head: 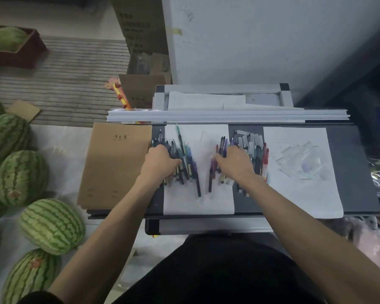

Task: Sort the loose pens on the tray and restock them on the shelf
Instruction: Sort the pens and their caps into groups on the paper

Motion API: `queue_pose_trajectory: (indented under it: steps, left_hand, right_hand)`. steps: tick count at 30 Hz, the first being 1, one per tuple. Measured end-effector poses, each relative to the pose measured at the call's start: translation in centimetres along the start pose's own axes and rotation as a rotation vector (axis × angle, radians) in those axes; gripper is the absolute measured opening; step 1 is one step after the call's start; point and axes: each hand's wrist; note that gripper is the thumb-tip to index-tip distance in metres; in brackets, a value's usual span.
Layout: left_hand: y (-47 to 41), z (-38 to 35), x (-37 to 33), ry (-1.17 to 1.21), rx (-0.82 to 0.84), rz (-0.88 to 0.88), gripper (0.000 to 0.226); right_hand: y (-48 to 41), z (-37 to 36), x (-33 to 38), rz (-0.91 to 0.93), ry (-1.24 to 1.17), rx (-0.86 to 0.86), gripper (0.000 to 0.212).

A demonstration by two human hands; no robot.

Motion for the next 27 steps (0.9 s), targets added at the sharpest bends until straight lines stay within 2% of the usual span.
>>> queue_pose_trajectory:
  steps: [3,7,11,14,19,27]
  left_hand:
    - [0.3,0.0,-0.1,-0.003,-0.029,0.003,0.05]
    - [0.6,0.4,0.0,0.007,-0.046,0.044,0.051]
    - [0.6,0.8,1.1,-0.004,-0.079,0.034,0.039]
    - [0.9,0.5,1.9,0.016,-0.1,-0.054,0.021]
    - [2.1,-0.2,2.5,0.058,-0.126,-0.093,0.029]
    - [2.9,-1.9,2.8,0.079,-0.147,-0.15,0.031]
  right_hand:
    - [0.2,0.3,0.4,0.044,-0.004,0.021,0.036]
    - [0.5,-0.8,2.8,0.125,-0.012,0.183,0.038]
    - [0.3,-2.8,5.4,0.164,0.058,0.24,0.04]
    - [0.4,-4.2,6.3,0.175,0.113,0.242,0.037]
    - [0.5,-5.3,6.6,0.203,0.083,0.173,0.034]
    - [1.3,-4.4,5.2,0.219,0.015,0.118,0.036]
Point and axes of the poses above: each hand's wrist, its own y-axis away from the middle knuckle, its own z-axis out of the back of the hand, x = y × z, and after that the axes turned 6 degrees about -y, right-handed
